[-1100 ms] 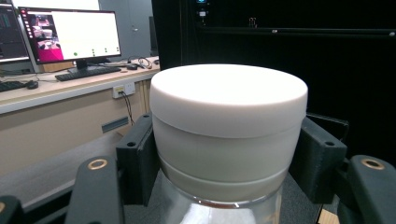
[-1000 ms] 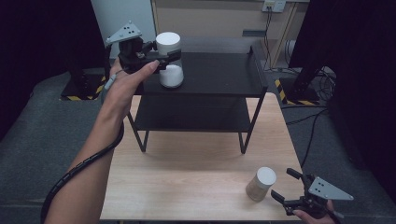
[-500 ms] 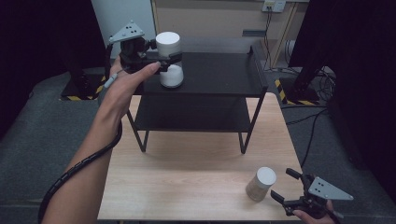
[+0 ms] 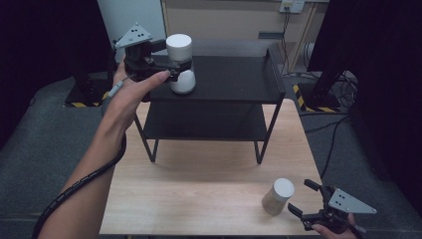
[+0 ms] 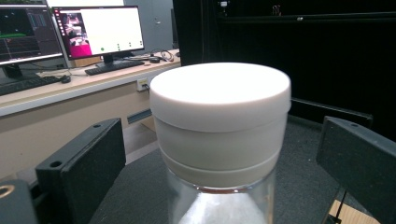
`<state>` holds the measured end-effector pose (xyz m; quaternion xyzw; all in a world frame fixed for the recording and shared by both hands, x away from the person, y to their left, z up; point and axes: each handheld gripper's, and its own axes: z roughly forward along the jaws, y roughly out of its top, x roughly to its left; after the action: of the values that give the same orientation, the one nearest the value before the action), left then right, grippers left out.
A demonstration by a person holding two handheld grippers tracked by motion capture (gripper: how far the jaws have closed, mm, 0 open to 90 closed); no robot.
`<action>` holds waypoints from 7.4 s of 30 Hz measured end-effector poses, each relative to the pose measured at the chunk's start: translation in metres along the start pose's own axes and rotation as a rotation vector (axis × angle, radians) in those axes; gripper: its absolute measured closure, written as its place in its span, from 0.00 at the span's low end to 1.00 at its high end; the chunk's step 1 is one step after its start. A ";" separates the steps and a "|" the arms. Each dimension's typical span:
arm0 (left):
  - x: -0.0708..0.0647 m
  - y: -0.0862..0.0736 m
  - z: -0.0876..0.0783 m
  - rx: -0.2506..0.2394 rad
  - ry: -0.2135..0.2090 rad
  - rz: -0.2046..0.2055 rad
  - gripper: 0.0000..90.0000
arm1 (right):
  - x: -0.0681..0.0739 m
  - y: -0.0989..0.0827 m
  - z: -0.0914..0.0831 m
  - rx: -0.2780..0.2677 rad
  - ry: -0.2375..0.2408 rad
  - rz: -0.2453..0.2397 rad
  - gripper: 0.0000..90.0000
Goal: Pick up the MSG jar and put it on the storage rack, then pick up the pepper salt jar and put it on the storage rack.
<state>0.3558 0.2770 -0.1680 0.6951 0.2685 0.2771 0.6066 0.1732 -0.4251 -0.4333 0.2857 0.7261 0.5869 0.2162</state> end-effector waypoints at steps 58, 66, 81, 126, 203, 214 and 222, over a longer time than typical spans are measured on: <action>-0.088 -0.145 -0.088 -0.107 0.027 -0.077 0.01 | 0.000 0.002 0.000 -0.011 0.009 0.001 0.01; -0.110 -0.172 -0.086 -0.073 0.044 -0.049 0.01 | 0.000 0.002 -0.002 -0.016 0.006 -0.002 0.01; -0.135 -0.233 -0.089 -0.027 0.096 -0.097 0.01 | 0.000 0.003 -0.003 -0.018 0.006 -0.005 0.01; -0.149 -0.280 -0.103 0.068 0.184 -0.081 0.01 | 0.003 0.003 0.003 0.000 0.019 -0.014 0.01; -0.154 -0.276 -0.103 0.078 0.175 -0.052 0.02 | 0.028 -0.005 0.044 0.060 -0.080 -0.011 0.29; -0.153 -0.275 -0.105 0.063 0.165 -0.069 0.02 | 0.027 -0.008 0.046 0.061 -0.077 0.001 0.34; -0.153 -0.276 -0.105 0.069 0.165 -0.068 0.02 | 0.030 -0.008 0.048 0.063 -0.090 -0.002 0.38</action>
<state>0.1637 0.2746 -0.4391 0.6808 0.3505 0.3034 0.5672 0.1809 -0.3719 -0.4508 0.3176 0.7341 0.5501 0.2400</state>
